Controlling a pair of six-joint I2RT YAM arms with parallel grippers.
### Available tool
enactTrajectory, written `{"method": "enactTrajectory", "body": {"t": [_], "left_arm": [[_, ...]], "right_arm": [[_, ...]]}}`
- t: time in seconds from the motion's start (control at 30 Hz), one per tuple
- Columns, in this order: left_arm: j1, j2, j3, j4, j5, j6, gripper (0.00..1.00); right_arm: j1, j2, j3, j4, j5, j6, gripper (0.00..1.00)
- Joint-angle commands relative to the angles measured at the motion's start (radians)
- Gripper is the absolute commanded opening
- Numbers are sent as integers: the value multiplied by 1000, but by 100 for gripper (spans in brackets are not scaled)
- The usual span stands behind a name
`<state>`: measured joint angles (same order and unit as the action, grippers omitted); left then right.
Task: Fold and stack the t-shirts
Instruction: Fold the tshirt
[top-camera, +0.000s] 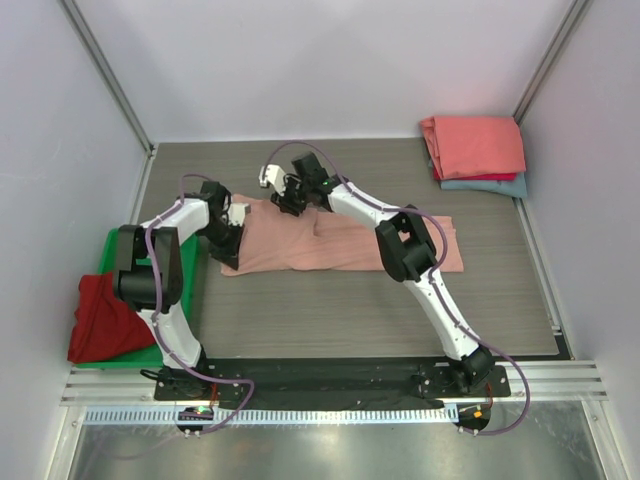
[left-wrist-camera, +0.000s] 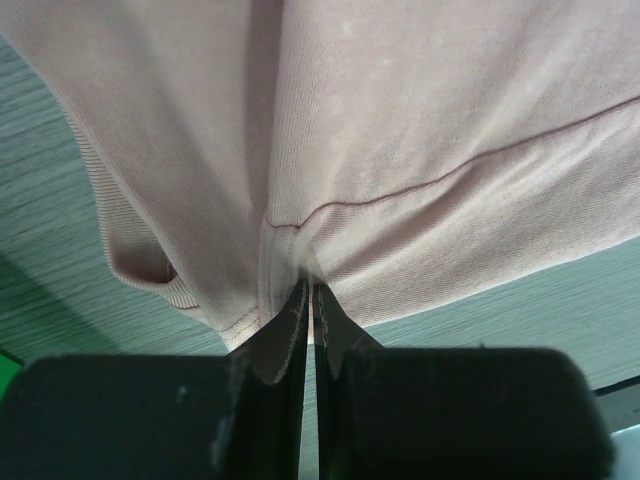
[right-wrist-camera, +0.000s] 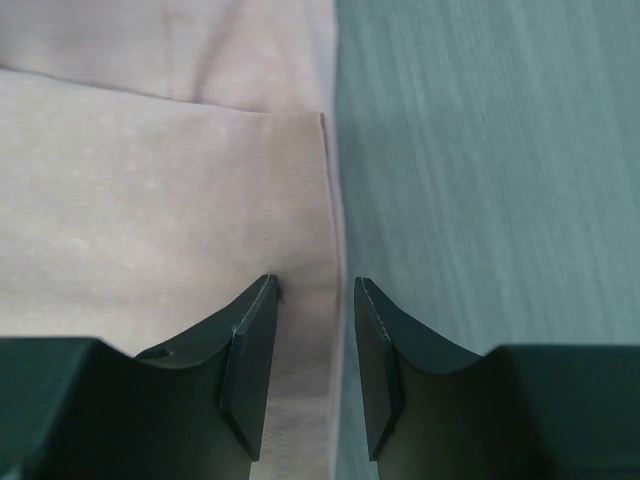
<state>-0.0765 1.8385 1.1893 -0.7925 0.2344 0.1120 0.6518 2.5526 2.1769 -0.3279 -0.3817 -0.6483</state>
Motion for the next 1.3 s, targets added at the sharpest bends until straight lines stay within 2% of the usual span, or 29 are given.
{"method": "enactTrajectory", "body": {"t": [0.0, 0.17, 0.3, 0.33, 0.43, 0.5, 0.53, 0.67, 0.83, 1.03, 1.27], "left_arm": [[4, -27, -33, 12, -78, 26, 6], [6, -62, 12, -5, -72, 32, 8], [6, -97, 73, -31, -43, 38, 13], [4, -97, 91, -39, -38, 34, 14], [4, -79, 164, -92, -6, 23, 17], [6, -62, 231, -109, 25, 9, 16], [6, -55, 231, -113, 32, 3, 17], [1, 10, 312, -132, 69, -9, 14], [-19, 71, 345, -159, 86, -21, 12], [-48, 126, 332, -155, 74, -17, 10], [-60, 191, 346, -159, 23, -5, 10]], "right_arm": [[5, 26, 110, 104, 89, -11, 42], [-3, 5, 133, 245, 259, -7, 43], [-49, -93, 81, 262, 293, -16, 45], [-64, -119, 23, 260, 290, -16, 45], [-128, -238, -108, 216, 261, -30, 45], [-185, -317, -201, 109, 219, -49, 45], [-207, -345, -231, 109, 202, -50, 44], [-322, -445, -367, -84, 139, -140, 44], [-457, -561, -546, -201, 104, -237, 41], [-564, -615, -664, -244, 107, -300, 41], [-616, -582, -733, -246, 132, -353, 40]]}}
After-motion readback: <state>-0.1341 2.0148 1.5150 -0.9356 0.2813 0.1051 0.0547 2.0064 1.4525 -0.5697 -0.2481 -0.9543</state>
